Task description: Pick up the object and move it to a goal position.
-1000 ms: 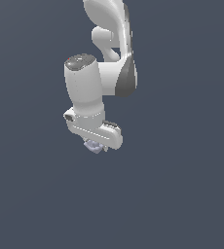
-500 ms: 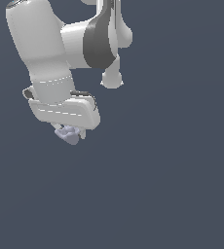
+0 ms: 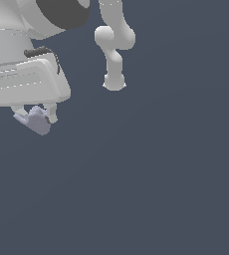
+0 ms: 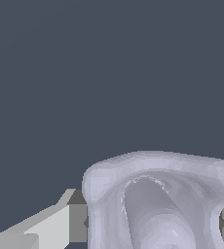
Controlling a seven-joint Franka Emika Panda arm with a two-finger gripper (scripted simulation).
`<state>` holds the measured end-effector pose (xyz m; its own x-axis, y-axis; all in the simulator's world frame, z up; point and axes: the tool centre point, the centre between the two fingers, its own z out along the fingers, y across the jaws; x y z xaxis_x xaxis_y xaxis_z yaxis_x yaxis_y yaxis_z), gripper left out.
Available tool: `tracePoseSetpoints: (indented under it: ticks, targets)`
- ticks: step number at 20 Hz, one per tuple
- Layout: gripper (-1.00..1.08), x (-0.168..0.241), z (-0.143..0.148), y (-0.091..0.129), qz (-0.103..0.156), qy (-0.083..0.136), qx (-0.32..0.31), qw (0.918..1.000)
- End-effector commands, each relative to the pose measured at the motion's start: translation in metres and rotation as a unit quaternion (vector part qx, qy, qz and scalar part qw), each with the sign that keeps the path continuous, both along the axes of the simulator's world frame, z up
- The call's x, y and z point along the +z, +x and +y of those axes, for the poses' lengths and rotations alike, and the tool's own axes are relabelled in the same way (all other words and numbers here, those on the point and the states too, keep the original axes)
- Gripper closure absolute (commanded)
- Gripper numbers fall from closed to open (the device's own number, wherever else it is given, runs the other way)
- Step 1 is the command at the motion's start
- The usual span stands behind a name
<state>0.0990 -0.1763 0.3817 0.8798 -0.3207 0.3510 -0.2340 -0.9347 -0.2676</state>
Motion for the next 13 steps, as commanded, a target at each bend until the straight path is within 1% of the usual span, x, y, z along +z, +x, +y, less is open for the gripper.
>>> tracePoseSetpoints:
  ticks: [1,7,13]
  targets:
    - [1.08,0.016,-0.010,0.002,-0.010,0.003,0.009,0.9999]
    - [1.08,0.038,-0.025,0.004,-0.024,0.007,0.020,0.9995]
    - [1.08,0.044,-0.029,0.005,-0.027,0.008,0.022,0.9993]
